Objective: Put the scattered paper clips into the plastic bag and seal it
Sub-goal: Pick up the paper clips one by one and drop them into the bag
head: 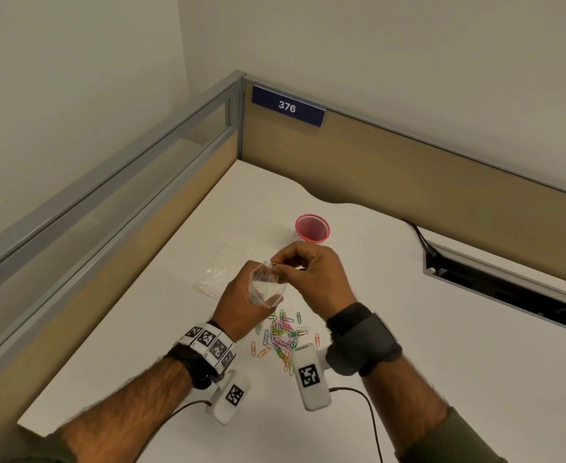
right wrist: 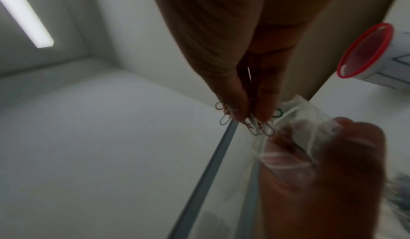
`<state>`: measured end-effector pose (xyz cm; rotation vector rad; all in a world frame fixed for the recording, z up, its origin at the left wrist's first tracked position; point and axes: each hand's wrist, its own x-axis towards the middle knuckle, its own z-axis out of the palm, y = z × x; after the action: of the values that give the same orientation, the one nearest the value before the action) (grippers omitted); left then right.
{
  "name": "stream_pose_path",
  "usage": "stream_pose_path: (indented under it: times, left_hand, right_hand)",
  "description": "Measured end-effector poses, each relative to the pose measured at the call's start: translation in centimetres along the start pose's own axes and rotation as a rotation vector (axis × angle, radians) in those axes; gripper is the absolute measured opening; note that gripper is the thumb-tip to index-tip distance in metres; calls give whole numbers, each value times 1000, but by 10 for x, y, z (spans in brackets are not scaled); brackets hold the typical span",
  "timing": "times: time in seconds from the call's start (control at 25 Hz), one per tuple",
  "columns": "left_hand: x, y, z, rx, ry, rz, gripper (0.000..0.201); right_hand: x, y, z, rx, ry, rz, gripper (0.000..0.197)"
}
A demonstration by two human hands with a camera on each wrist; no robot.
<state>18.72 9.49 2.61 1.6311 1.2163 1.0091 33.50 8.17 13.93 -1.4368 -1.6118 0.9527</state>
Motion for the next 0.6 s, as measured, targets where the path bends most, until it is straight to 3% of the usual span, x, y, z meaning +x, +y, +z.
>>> stream_pose_path:
  times: [0.16,0.4,0.48,0.6]
  left_hand:
    - [1,0,0,-16,-6,4,47]
    - [-4,-1,-11,-30,2,56,38]
    - [-5,-4,-19,-56,2,59,38]
    - [-6,-9,-34,-59,-6,58,37]
  right_hand:
    - [-2,-1,8,-154,-72,-44,4]
    - [0,-7,-13,-125,66,-98,6]
    - [3,14,-22,-130,112,-52,5]
    - [2,79,-22,-322,101,154,7]
